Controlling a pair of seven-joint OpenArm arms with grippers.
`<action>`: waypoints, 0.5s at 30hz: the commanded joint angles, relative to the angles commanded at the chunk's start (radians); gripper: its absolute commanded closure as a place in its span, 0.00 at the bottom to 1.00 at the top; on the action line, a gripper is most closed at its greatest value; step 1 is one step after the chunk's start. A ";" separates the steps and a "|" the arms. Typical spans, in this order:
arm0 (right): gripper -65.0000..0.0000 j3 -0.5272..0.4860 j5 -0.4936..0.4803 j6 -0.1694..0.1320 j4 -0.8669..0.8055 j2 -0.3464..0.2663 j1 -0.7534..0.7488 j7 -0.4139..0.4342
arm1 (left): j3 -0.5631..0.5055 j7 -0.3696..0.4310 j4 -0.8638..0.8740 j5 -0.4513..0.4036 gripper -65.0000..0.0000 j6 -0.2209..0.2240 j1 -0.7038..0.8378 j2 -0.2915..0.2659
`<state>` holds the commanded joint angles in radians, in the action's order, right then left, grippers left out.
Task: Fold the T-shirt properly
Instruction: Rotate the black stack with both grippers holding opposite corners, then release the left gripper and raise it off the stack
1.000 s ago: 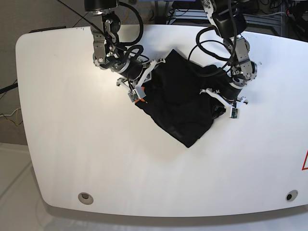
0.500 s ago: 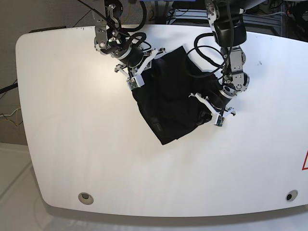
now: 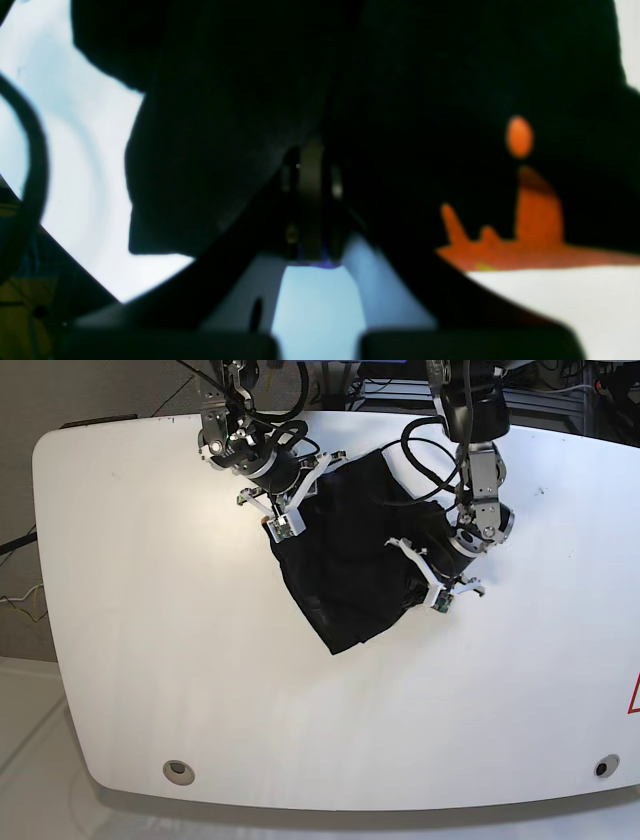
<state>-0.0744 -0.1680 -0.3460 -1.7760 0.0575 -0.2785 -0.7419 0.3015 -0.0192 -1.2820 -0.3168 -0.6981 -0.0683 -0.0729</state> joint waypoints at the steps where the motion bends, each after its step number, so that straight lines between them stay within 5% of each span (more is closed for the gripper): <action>1: 1.00 0.000 0.000 0.000 0.000 0.000 0.009 0.000 | 0.009 0.000 -0.026 0.000 1.00 0.000 0.003 0.000; 8: 1.00 0.000 0.000 0.000 -0.002 0.003 0.086 -0.057 | 0.097 -0.002 -0.252 0.002 0.94 0.000 0.011 -0.008; 15: 1.00 0.000 0.000 0.000 -0.020 0.005 0.135 -0.101 | 0.169 -0.002 -0.420 0.003 0.68 0.000 0.011 -0.046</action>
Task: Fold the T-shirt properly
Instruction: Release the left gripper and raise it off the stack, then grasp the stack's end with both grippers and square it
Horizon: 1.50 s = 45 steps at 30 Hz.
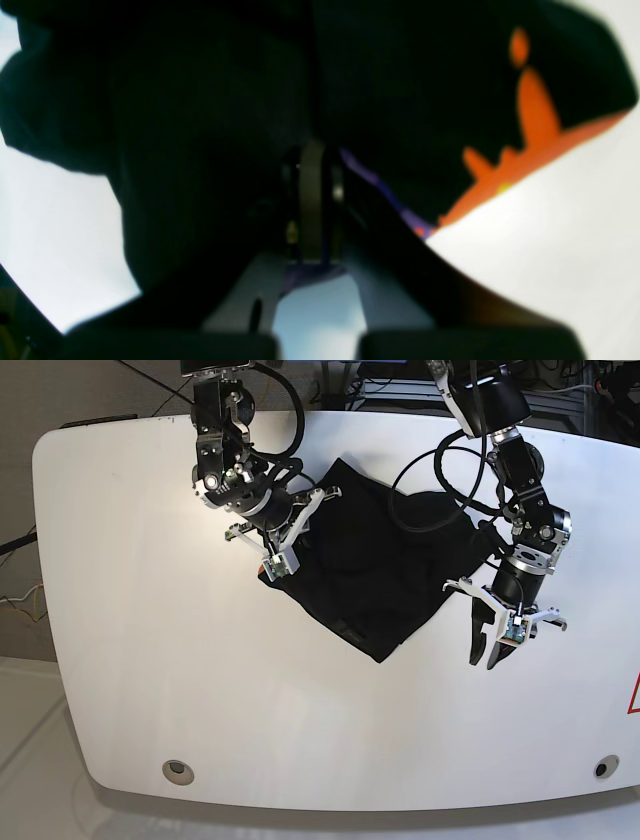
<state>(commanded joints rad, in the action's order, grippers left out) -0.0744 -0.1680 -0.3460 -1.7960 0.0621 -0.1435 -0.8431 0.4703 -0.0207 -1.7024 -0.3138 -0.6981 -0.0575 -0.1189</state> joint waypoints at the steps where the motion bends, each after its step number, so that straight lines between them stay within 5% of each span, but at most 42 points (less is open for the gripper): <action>1: 1.00 0.000 -0.002 0.000 -0.012 0.000 0.003 0.000 | 0.011 0.000 -0.029 -0.003 0.63 0.000 0.002 -0.012; 11: 0.96 0.000 0.000 0.000 -0.100 -0.002 0.044 -0.009 | 0.008 -0.117 -0.183 0.005 0.57 0.000 0.144 -0.038; 20: 0.43 0.002 0.000 0.002 -0.152 -0.002 0.098 -0.054 | -0.077 -0.219 -0.244 0.060 0.57 0.000 0.336 -0.038; 23: 0.36 0.002 0.000 0.002 -0.152 -0.002 0.110 -0.054 | -0.089 -0.242 -0.245 0.112 0.58 0.000 0.391 -0.038; 27: 0.40 0.002 0.002 0.002 -0.137 -0.006 0.141 -0.054 | -0.103 -0.278 -0.244 0.189 0.74 0.000 0.450 -0.038; 31: 0.53 0.002 0.002 0.002 -0.104 -0.008 0.167 -0.054 | -0.133 -0.334 -0.239 0.245 1.00 0.000 0.491 -0.038; 34: 0.74 0.002 0.002 0.002 -0.080 -0.017 0.189 -0.054 | -0.166 -0.370 -0.238 0.278 0.99 0.000 0.517 -0.038; 36: 1.00 0.002 0.002 0.002 -0.055 -0.018 0.209 -0.054 | -0.198 -0.379 -0.238 0.307 1.00 0.000 0.542 -0.038; 45: 1.00 0.003 0.003 0.002 0.063 -0.040 0.259 -0.048 | -0.318 -0.379 -0.235 0.376 1.00 0.002 0.606 -0.038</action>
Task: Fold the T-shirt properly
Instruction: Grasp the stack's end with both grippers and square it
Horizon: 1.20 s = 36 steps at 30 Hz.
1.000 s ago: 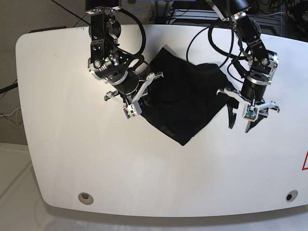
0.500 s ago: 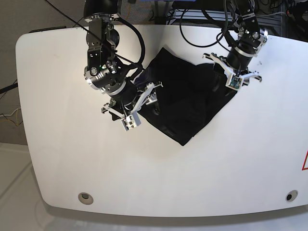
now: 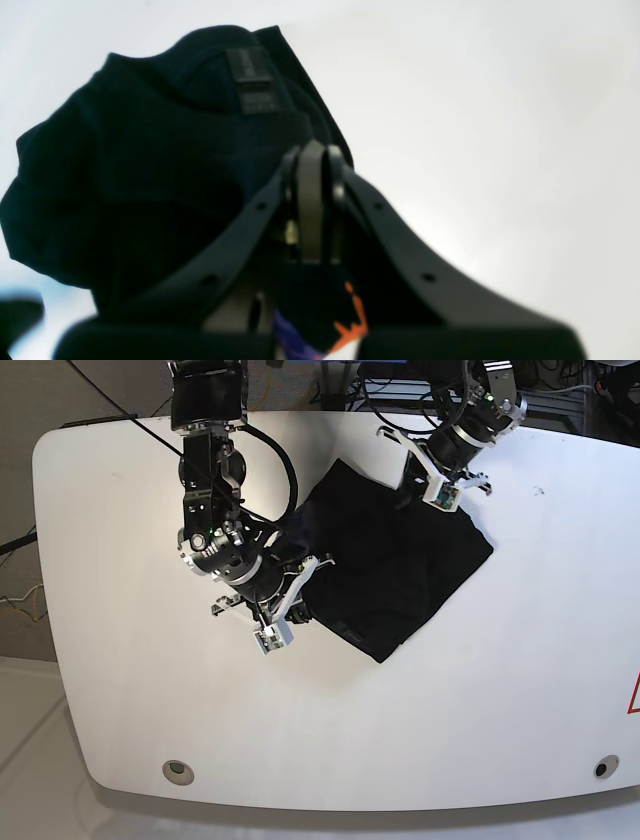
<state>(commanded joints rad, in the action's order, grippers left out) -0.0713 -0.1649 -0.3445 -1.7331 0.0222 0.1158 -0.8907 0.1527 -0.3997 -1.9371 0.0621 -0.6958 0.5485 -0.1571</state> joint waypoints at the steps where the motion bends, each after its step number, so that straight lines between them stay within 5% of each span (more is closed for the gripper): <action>1: 1.00 0.000 0.000 0.000 0.020 -0.005 0.008 0.003 | -0.015 0.000 0.002 0.000 1.00 0.005 0.005 0.000; 17: 1.00 0.002 0.000 0.000 0.255 -0.086 0.012 0.163 | -0.046 0.005 0.109 0.000 1.00 0.008 -0.011 0.000; 36: 1.00 0.002 0.000 0.000 0.249 -0.101 -0.117 0.201 | 0.041 0.005 0.284 0.000 1.00 0.003 -0.183 0.020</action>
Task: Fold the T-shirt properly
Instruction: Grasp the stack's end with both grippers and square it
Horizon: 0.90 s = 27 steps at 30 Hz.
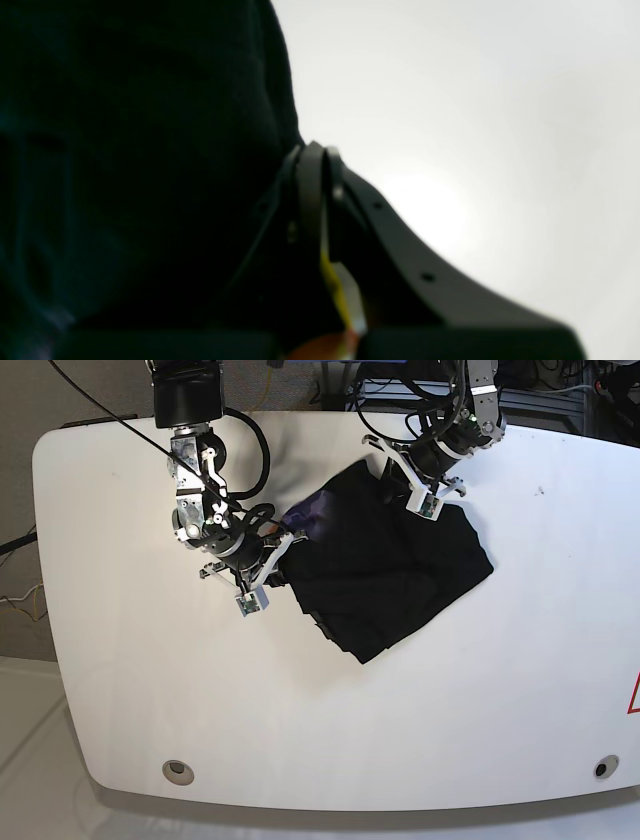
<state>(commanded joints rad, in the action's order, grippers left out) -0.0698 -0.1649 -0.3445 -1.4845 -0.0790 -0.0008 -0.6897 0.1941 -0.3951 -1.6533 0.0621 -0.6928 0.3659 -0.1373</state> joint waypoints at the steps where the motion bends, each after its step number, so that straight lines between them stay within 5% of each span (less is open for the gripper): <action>1: 1.00 0.000 0.000 0.000 -0.005 0.000 -0.005 0.000 | 0.000 0.000 0.000 0.000 1.00 0.000 -0.005 0.006; 27: 1.00 0.103 -0.009 -0.009 -0.215 0.043 -0.245 -0.006 | 0.003 0.000 0.002 0.000 1.00 0.000 -0.157 0.147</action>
<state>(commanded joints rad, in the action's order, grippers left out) 0.0330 -0.1741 -0.3537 -1.6993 -0.0361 -0.2463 -0.6958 0.1972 -0.3951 -1.6517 0.0621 -0.6928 0.2094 0.0100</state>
